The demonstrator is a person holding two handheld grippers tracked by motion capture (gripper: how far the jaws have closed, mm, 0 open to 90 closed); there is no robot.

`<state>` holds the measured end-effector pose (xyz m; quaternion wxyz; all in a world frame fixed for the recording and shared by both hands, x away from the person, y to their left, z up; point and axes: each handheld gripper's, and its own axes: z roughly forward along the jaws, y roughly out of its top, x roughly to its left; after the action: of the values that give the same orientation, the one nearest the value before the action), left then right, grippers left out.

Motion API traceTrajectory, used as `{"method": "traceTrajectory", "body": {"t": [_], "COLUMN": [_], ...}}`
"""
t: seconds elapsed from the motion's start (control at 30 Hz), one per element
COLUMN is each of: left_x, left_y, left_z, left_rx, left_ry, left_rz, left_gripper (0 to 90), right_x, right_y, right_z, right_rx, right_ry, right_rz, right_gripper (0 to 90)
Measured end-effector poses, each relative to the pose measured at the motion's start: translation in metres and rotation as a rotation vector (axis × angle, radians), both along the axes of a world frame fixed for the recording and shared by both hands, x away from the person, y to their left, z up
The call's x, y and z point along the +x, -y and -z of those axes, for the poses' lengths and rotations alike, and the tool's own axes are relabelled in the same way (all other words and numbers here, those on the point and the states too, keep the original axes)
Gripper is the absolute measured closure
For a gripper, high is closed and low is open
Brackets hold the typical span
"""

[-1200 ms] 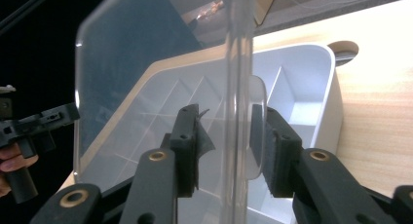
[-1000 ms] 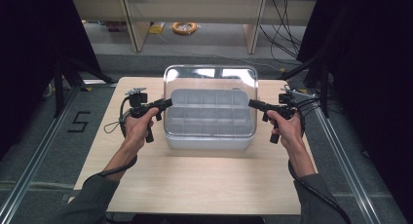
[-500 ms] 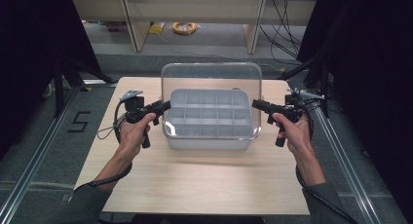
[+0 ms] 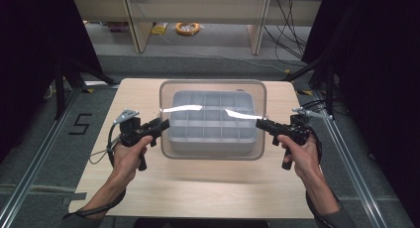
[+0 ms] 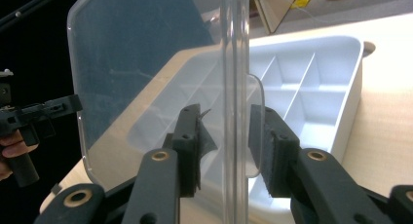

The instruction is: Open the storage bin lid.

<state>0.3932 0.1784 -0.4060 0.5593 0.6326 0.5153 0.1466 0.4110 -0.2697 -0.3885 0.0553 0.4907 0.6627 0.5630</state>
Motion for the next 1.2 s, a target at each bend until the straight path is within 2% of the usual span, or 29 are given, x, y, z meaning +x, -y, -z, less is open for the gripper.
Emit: {"method": "traceTrajectory", "body": {"t": [0.03, 0.1, 0.13, 0.27, 0.3, 0.33, 0.37, 0.4, 0.47, 0.5, 0.57, 0.67, 0.7, 0.8, 0.87, 0.9, 0.93, 0.97, 1.0, 1.03, 1.07, 1.1, 1.17, 1.2], "left_x": [-0.005, -0.008, -0.016, -0.024, -0.026, -0.028, -0.03, -0.032, -0.034, -0.036, -0.04, -0.046, -0.047, -0.053, -0.056, -0.058, -0.06, -0.062, -0.064, -0.066, -0.066, -0.069, -0.071, -0.072], "left_y": [0.0, 0.0, 0.001, 0.0, 0.0, 0.001, 0.001, 0.001, 0.001, 0.001, 0.001, 0.0, 0.0, -0.001, -0.002, -0.003, -0.003, -0.004, -0.004, -0.004, -0.004, -0.004, -0.004, -0.004], "left_z": [0.002, 0.005, 0.008, 0.011, 0.011, 0.012, 0.013, 0.014, 0.016, 0.017, 0.02, 0.024, 0.025, 0.03, 0.031, 0.032, 0.033, 0.033, 0.034, 0.035, 0.035, 0.037, 0.039, 0.041], "left_rx": [0.007, 0.009, 0.008, 0.012, 0.014, 0.015, 0.024, 0.029, 0.027, 0.031, 0.036, 0.042, 0.043, 0.042, 0.044, 0.036, 0.045, 0.047, 0.048, 0.053, 0.053, 0.054, 0.057, 0.05], "left_ry": [-0.004, -0.003, -0.003, 0.007, 0.009, 0.007, 0.006, 0.005, 0.003, 0.005, 0.001, -0.005, -0.006, -0.013, -0.017, -0.013, -0.015, -0.013, -0.019, -0.021, -0.021, -0.021, -0.029, -0.03], "left_rz": [0.0, 0.004, 0.005, 0.015, 0.016, 0.018, 0.019, 0.02, 0.02, 0.021, 0.024, 0.026, 0.028, 0.028, 0.033, 0.035, 0.032, 0.035, 0.032, 0.034, 0.034, 0.038, 0.039, 0.047], "left_gripper": [58.2, 58.2, 58.2, 58.1, 58.1, 58.1, 58.1, 58.1, 58.0, 57.9, 57.6, 57.5, 57.3, 57.4, 57.5, 57.7, 57.9, 57.9, 57.9, 57.9, 57.9, 57.9, 57.8, 57.8], "right_x": [-0.005, -0.007, -0.013, -0.022, -0.024, -0.024, -0.025, -0.027, -0.029, -0.033, -0.037, -0.041, -0.04, -0.048, -0.05, -0.054, -0.054, -0.058, -0.058, -0.062, -0.063, -0.063, -0.065, -0.068], "right_y": [-0.001, 0.001, 0.002, 0.004, 0.003, 0.004, 0.005, 0.004, 0.004, 0.003, 0.002, 0.002, 0.002, 0.002, 0.002, 0.0, 0.001, 0.0, 0.0, -0.002, -0.002, -0.001, 0.0, -0.002], "right_z": [0.001, 0.004, 0.01, 0.021, 0.023, 0.027, 0.029, 0.03, 0.032, 0.035, 0.039, 0.041, 0.043, 0.044, 0.047, 0.046, 0.047, 0.047, 0.05, 0.049, 0.05, 0.052, 0.053, 0.053], "right_rx": [0.014, 0.003, -0.003, 0.009, 0.012, 0.002, 0.003, 0.009, 0.007, 0.014, 0.002, -0.001, -0.009, -0.009, -0.028, -0.009, -0.025, -0.01, -0.028, 0.002, -0.007, -0.017, -0.024, -0.012], "right_ry": [-0.029, -0.012, -0.017, -0.037, -0.06, -0.037, -0.039, -0.059, -0.058, -0.082, -0.081, -0.096, -0.066, -0.09, -0.083, -0.112, -0.086, -0.108, -0.086, -0.121, -0.117, -0.093, -0.093, -0.125], "right_rz": [0.004, -0.005, -0.008, -0.02, -0.01, -0.018, -0.027, -0.014, -0.019, -0.018, -0.027, -0.022, -0.037, -0.042, -0.036, -0.03, -0.038, -0.038, -0.043, -0.039, -0.037, -0.047, -0.049, -0.034], "right_gripper": [66.0, 65.9, 65.8, 65.5, 65.4, 65.3, 65.1, 65.1, 65.0, 64.8, 64.6, 64.6, 64.6, 64.7, 64.7, 64.7, 64.9, 65.0, 65.0, 65.0, 65.0, 65.0, 64.9, 64.9]}}
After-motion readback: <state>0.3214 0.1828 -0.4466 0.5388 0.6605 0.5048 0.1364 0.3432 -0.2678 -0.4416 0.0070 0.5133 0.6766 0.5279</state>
